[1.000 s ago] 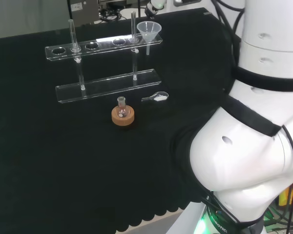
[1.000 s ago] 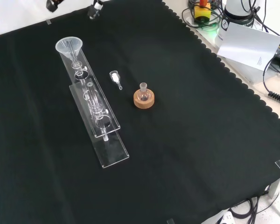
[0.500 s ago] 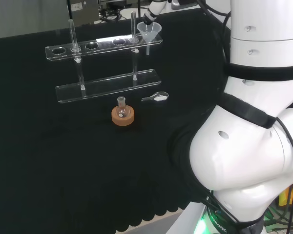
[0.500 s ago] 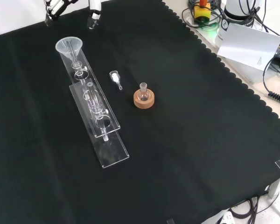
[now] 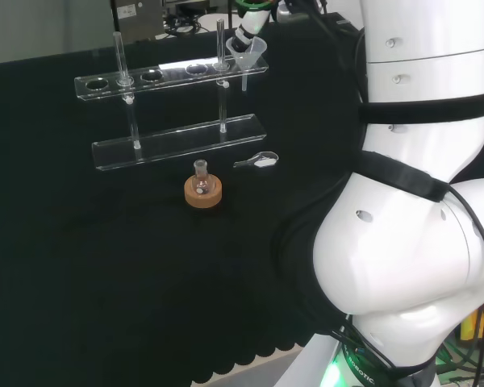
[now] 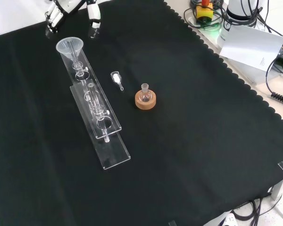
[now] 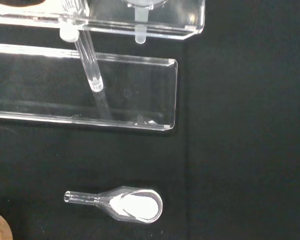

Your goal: Pick up the funnel from the transparent funnel stand.

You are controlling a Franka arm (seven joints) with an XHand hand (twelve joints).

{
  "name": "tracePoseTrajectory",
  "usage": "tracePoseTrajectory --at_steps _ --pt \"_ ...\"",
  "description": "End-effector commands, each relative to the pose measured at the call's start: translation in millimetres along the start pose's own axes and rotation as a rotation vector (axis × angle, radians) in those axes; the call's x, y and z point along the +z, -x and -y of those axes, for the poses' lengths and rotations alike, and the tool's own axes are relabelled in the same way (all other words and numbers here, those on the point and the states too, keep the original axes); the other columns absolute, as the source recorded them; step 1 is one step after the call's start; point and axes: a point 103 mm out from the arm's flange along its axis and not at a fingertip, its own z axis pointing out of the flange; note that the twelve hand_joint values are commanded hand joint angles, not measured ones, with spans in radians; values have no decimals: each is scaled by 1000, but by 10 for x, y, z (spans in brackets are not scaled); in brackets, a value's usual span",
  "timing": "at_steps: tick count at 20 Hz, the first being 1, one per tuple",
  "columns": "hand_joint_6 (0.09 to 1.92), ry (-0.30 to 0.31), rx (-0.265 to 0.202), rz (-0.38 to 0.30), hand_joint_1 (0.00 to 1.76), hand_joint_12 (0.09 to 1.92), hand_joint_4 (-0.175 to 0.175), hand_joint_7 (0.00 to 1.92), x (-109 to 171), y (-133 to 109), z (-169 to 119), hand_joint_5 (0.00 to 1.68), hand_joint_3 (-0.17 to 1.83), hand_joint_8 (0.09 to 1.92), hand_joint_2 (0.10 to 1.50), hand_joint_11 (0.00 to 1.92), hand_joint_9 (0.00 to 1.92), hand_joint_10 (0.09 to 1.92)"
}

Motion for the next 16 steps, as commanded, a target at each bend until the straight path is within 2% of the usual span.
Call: tracePoseTrajectory --at_steps 1,6,16 --pt "87 -14 -10 21 586 1431 -9 0 49 -32 -77 2 488 354 618 156 181 807" --pt "87 -18 -10 47 597 1408 -4 0 106 -37 -142 0 476 311 611 210 183 816" --pt "87 -4 0 122 600 1397 -24 0 173 -74 -261 0 449 300 594 224 149 804"
